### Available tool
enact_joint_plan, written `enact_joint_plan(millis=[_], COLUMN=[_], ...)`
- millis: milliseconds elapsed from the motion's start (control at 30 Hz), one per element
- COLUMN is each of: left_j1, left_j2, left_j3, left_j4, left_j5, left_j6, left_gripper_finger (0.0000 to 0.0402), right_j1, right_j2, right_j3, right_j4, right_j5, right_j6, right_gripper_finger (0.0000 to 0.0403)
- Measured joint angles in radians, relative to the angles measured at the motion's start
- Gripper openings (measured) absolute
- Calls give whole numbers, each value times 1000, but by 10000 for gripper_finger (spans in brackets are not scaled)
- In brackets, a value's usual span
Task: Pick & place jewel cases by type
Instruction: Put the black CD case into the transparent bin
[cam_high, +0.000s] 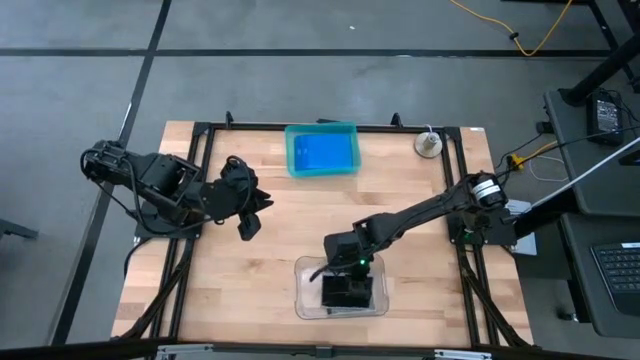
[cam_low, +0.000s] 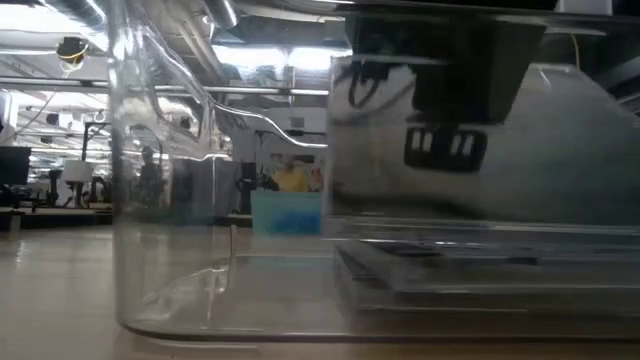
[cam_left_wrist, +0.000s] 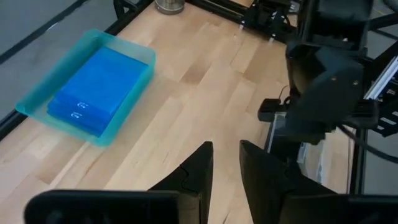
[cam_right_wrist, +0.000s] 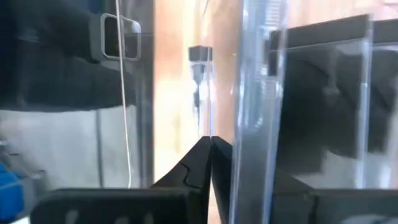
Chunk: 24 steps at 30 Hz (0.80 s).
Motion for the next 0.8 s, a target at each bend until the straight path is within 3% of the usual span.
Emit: enact_joint_plan(millis=[267,400,800], left_j1=[0,0,0], left_j2=[0,0,0], left_j3=[0,0,0], left_j4=[0,0,0], left_j5=[-9,-10,-9], left_j6=[0,8,12], left_gripper_finger=[74,73,74], right_j1=[-1,0,4], right_j2=[2,0,8], right_j3=[207,287,232], right_j4=[-312,-388,-382], right_j5=[148,170,206], right_j6=[-147,-198,-176], right_gripper_finger=[48,52,130])
